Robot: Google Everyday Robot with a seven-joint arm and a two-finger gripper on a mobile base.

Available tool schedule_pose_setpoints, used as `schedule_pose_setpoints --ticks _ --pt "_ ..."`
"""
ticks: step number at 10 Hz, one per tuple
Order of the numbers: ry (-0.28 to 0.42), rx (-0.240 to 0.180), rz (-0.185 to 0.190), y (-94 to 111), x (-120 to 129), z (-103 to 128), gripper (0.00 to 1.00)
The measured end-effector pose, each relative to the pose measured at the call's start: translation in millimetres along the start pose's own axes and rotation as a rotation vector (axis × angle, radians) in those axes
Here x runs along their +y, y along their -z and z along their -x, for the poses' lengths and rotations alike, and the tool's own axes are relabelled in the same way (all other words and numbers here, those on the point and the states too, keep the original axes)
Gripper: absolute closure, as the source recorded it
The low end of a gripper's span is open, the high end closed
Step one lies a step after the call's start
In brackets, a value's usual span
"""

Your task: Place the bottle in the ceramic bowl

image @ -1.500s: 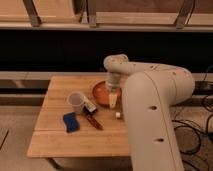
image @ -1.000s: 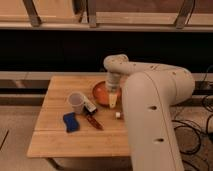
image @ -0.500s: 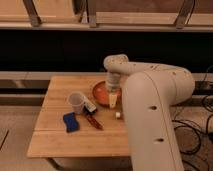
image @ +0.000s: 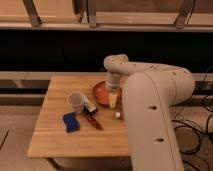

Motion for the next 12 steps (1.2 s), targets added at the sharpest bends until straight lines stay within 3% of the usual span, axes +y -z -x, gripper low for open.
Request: schedule_pose_setpoints --ticks 4,8,10,12 --pt "-0.005 0.016 -0.005 1 -3 -2 0.25" --pt "-0.152 0.164 -0.067 23 -10 -42 0.25" --pt "-0.228 0.216 -0.106 41 9 -55 0.25" --pt "-0.292 0.230 -0.130 50 38 -57 0.25"
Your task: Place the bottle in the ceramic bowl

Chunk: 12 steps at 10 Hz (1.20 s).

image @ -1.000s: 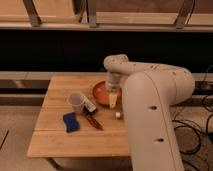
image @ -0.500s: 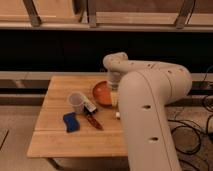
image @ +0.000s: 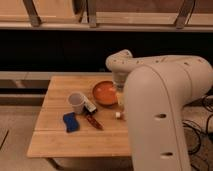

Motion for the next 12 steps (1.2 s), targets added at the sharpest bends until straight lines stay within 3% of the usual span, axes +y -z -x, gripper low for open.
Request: schedule_pose_setpoints --ticks 6,9,12 --pt "-0.167 0.022 0.060 -9 85 -45 0.25" --pt "-0.241 -0.012 0.067 -15 102 -70 0.25" --pt "-0.235 -0.017 0.066 -15 102 -66 0.25"
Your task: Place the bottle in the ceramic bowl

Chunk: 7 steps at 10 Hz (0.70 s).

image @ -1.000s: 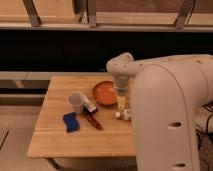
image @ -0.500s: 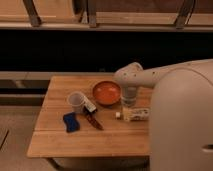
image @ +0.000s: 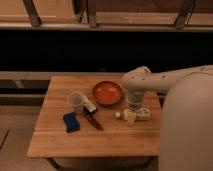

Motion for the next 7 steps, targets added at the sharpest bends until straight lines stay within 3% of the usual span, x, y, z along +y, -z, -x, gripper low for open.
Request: schedule_pose_setpoints --ticks 2,5,7 --pt "-0.007 0.007 0.005 -5 -3 -1 0.25" --pt "-0.087 0.027 0.029 -41 -31 -24 0.25" --pt "-0.118 0.013 0.038 -57 -45 -33 0.25"
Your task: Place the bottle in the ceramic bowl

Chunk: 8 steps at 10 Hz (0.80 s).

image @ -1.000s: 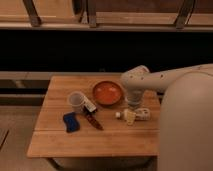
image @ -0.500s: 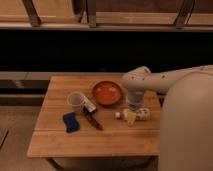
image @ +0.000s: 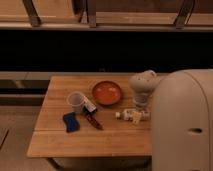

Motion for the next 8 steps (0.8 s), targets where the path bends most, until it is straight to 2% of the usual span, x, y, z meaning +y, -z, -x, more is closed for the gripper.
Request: schedule_pose_setpoints --ticks 3,4,8 --pt "0.016 -0.037 0.036 -21 -2 14 0.27" --pt "0.022 -0.050 0.049 -25 -1 17 0.34" --pt "0.028 -0.107 0.072 -32 -2 19 0.74"
